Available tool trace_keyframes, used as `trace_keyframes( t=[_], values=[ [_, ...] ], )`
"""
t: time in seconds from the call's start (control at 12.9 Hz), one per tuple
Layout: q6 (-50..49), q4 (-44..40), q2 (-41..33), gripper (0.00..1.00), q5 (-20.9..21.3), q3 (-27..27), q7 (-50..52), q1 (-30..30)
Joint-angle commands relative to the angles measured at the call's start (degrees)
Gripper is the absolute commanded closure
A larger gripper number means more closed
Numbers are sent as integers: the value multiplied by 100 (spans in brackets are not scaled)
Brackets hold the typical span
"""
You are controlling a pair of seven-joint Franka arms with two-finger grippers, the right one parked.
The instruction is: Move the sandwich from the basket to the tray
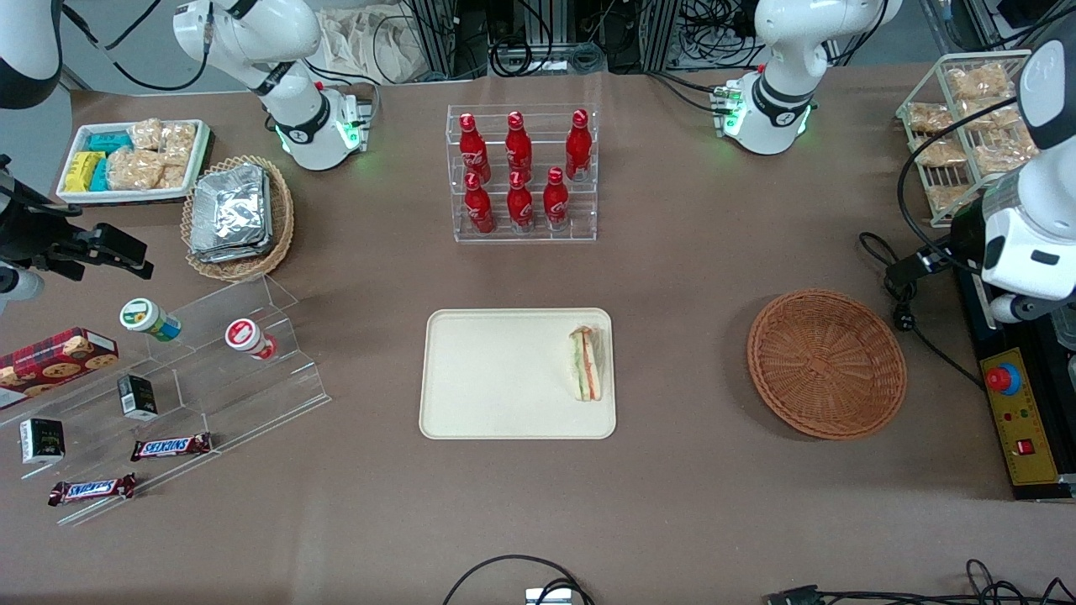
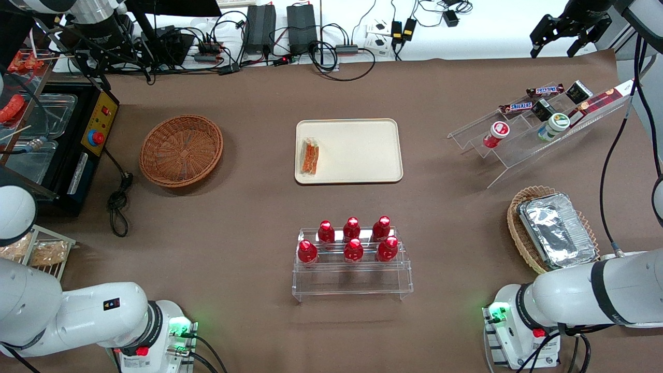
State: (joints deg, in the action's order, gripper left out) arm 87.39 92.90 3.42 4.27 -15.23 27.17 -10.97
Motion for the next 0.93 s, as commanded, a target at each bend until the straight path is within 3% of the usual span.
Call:
trace_keyframes(
  t=[0.0, 0.39, 0.62, 0.7, 0.85],
  values=[
    [533, 993, -702, 0, -259, 152, -578, -1],
    [499, 845, -519, 0, -287, 187, -2213, -151],
    [507, 406, -272, 0, -383, 161, -2259, -107],
    [490, 300, -237, 0, -749, 196, -2286, -160],
    [472, 141, -123, 0, -796, 205, -2243, -169]
  ],
)
